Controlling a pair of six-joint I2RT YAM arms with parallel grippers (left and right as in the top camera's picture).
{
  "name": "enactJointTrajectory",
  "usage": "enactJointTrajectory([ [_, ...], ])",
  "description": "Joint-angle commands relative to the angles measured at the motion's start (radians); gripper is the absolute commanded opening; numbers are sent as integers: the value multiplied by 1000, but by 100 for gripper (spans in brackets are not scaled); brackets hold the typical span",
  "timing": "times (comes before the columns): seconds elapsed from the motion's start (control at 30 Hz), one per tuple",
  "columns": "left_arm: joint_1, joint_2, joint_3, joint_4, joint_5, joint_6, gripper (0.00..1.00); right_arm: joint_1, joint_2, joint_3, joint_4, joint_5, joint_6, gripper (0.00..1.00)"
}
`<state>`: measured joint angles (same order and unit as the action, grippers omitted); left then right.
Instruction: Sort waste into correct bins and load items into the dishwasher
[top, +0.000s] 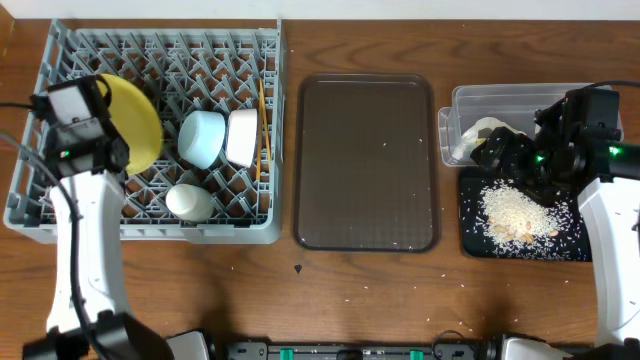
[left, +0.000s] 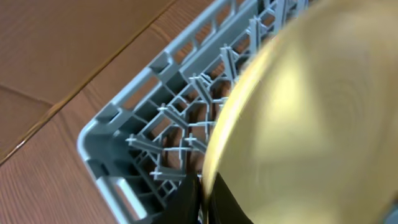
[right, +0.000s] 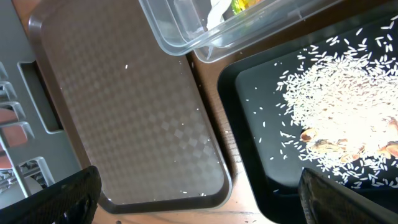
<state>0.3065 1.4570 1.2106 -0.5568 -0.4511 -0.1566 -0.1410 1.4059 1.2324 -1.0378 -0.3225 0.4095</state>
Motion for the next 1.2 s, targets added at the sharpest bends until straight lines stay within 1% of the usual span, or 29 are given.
enactJointTrajectory([
  [0.0,-31,69,-9,18,-89,37,8,11,-9,9,1,-8,5,99],
  [0.17,-84,103,-9,23,-127,37,7,11,-9,9,0,-8,5,99],
  [0.27,-119,101,-9,40,-198,37,7,11,-9,9,-2,-8,5,99],
  [0.33,-130,99,-9,42,-262,37,8,11,-9,9,-3,-8,5,99],
  [0.4,-129,99,-9,39,-293,34,7,11,-9,9,-3,-8,5,99],
  [0.53,-127,99,-9,24,-302,-9,8,11,-9,9,-3,-8,5,99],
  [0.7,-129,97,-9,24,-304,-12,7,11,-9,9,-2,-8,5,99],
  [0.83,-129,95,-8,40,-377,-11,8,11,-9,9,-3,-8,5,99],
  [0.9,-129,95,-8,47,-412,-3,8,11,-9,9,-2,-8,5,99],
  [1.07,-129,95,-8,82,-420,35,7,11,-9,9,-2,-8,5,99],
  [1.17,-129,95,-8,119,-426,98,7,11,-9,9,-3,-8,5,99],
])
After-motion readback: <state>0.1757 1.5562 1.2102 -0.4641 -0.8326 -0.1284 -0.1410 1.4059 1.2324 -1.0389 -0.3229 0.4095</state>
